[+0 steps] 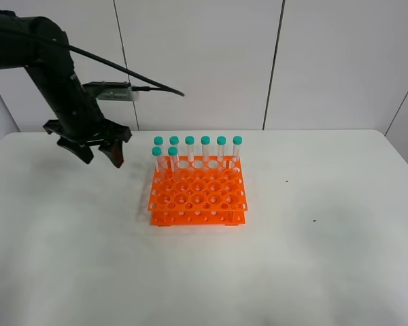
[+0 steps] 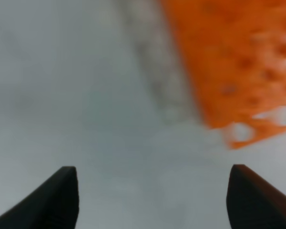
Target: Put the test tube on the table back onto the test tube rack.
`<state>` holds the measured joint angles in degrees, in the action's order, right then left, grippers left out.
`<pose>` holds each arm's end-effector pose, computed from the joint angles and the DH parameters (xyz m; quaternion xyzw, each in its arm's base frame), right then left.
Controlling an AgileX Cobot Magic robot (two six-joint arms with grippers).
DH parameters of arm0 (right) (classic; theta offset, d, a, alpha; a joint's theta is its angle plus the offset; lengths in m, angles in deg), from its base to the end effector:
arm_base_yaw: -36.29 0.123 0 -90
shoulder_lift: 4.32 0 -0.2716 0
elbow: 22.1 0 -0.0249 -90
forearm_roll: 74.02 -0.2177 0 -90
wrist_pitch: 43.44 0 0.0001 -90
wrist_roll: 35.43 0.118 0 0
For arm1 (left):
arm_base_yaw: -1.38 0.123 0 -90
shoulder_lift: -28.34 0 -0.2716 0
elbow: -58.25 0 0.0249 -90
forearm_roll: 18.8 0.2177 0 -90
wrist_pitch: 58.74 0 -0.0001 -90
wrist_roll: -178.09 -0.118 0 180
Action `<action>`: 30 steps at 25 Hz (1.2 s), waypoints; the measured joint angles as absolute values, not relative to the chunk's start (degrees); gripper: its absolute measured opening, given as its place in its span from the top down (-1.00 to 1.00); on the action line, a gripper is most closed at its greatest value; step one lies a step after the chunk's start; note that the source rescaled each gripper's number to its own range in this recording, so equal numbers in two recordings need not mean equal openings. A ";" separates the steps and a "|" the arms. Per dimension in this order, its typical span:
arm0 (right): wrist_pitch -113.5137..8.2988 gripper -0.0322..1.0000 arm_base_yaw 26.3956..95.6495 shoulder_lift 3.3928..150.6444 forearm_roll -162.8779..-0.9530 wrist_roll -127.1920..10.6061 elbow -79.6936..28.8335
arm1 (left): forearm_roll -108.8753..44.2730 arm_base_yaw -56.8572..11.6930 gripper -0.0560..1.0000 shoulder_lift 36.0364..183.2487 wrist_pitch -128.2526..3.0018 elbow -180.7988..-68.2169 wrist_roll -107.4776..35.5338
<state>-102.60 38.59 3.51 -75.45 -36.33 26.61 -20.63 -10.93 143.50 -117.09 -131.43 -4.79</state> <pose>0.0050 0.0027 0.2496 -0.0239 0.8463 0.0190 0.5319 0.3556 -0.0809 0.2214 0.1245 0.9821 -0.0261 0.1389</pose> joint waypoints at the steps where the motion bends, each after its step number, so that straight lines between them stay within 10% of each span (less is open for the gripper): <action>1: -102.60 -1.00 38.59 3.51 -75.45 -36.33 26.61 | -20.21 -9.31 -1.00 143.50 -117.86 -131.56 -4.73; 15: -102.60 -1.00 38.59 3.51 -75.45 -36.33 26.61 | -18.80 0.61 -1.00 140.64 -125.95 -127.79 -4.06; 30: -102.60 -1.00 38.59 3.51 -75.45 -36.33 26.61 | -18.24 0.61 -1.00 95.19 -125.90 -83.01 -3.90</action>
